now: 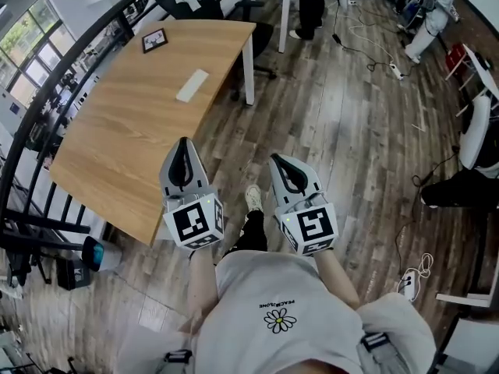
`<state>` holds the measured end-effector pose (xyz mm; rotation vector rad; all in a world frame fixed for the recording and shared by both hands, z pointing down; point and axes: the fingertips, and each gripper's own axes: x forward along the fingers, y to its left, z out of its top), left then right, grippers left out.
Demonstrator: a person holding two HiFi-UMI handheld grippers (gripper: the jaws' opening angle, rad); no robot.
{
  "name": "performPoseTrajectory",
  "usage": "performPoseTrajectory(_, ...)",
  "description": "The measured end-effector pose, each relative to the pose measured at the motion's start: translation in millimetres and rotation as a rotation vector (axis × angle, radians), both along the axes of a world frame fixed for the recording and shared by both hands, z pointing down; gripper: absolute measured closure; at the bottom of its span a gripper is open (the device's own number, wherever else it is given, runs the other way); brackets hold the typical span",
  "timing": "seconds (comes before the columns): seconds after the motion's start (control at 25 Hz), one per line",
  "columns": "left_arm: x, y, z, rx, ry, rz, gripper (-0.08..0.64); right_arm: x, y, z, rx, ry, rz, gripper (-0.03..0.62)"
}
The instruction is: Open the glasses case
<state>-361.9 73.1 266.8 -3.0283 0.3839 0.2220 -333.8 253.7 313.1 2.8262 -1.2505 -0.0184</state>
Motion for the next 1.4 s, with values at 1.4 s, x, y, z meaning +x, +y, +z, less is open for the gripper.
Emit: performPoseTrajectory(1.4,308,-211,4,0.024,-0.009,-0.395,0.541,405,-291,7,-0.087,-0.005,-0.651,0.588)
